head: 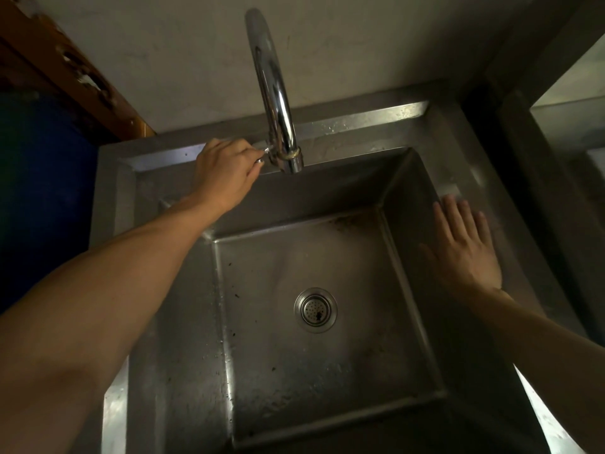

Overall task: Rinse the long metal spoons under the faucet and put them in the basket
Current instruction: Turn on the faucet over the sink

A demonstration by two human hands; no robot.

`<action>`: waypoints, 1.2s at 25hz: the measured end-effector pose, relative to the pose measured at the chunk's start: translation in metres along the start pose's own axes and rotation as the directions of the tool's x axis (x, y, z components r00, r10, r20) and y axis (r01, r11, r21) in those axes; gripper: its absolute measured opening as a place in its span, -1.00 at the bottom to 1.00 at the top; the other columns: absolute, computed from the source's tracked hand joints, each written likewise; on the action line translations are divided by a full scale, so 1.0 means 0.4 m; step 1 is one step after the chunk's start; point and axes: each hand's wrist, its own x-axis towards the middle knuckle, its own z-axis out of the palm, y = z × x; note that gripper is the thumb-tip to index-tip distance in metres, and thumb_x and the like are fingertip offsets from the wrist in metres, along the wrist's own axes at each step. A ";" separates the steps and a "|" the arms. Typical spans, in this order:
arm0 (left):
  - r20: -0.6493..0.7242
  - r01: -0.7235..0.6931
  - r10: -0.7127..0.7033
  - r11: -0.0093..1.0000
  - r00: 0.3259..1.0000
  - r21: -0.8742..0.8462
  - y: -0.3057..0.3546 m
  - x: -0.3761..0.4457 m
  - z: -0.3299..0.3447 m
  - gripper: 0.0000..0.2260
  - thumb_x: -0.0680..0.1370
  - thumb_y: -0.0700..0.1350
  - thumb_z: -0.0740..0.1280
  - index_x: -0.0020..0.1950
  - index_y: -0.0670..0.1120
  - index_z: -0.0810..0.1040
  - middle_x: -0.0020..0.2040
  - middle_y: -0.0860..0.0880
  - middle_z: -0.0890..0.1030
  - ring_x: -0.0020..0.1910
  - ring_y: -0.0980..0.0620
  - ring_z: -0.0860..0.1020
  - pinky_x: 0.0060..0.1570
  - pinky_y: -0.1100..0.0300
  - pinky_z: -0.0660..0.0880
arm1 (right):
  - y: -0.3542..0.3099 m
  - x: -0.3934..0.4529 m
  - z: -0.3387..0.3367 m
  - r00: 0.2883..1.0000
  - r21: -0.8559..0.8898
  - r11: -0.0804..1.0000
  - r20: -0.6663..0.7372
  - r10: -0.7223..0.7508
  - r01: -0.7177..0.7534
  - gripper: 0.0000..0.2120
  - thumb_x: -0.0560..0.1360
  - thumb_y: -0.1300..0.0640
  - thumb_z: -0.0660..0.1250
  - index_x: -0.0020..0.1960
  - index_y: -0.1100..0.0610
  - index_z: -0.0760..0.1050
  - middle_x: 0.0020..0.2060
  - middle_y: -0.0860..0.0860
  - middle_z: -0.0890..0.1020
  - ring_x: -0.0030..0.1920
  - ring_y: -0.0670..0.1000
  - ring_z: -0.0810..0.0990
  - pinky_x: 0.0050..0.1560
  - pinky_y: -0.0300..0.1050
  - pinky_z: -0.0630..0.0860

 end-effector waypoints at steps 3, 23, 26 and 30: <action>-0.008 -0.003 0.003 1.000 1.000 -0.025 -0.002 0.002 -0.005 -0.91 0.40 -0.24 0.39 -0.14 -0.24 0.62 -0.23 -0.20 0.62 -0.28 -0.24 0.57 -0.20 0.01 0.45 | 0.000 0.000 0.002 1.000 0.007 1.000 -0.004 -0.003 0.003 -0.26 0.57 -0.16 0.14 0.58 0.11 -0.10 0.58 0.10 -0.06 0.56 0.13 -0.13 0.53 0.11 -0.14; -0.009 -0.022 0.022 1.000 1.000 -0.005 0.002 0.013 -0.024 -0.92 0.40 -0.30 0.35 -0.13 -0.27 0.59 -0.23 -0.25 0.61 -0.30 -0.29 0.55 -0.24 -0.03 0.45 | -0.004 0.000 -0.013 0.999 0.004 1.000 0.033 0.005 -0.005 -0.25 0.56 -0.17 0.16 0.58 0.11 -0.09 0.57 0.09 -0.08 0.56 0.11 -0.16 0.51 0.03 -0.29; -0.007 -0.027 0.027 1.000 1.000 0.006 -0.003 0.014 -0.020 -0.91 0.41 -0.29 0.36 -0.11 -0.26 0.60 -0.22 -0.25 0.61 -0.30 -0.29 0.56 -0.24 -0.02 0.45 | -0.004 -0.003 -0.016 0.999 0.005 1.000 0.034 0.007 -0.007 -0.26 0.57 -0.18 0.13 0.58 0.10 -0.09 0.57 0.09 -0.07 0.56 0.11 -0.16 0.52 0.05 -0.25; -0.021 -0.017 0.018 1.000 1.000 0.016 -0.007 0.008 -0.009 -0.90 0.42 -0.27 0.36 -0.09 -0.24 0.59 -0.19 -0.22 0.62 -0.28 -0.26 0.57 -0.24 0.00 0.44 | -0.007 -0.003 -0.022 0.999 0.008 1.000 0.047 0.007 -0.007 -0.25 0.57 -0.20 0.11 0.58 0.09 -0.12 0.57 0.09 -0.11 0.56 0.10 -0.19 0.51 0.05 -0.27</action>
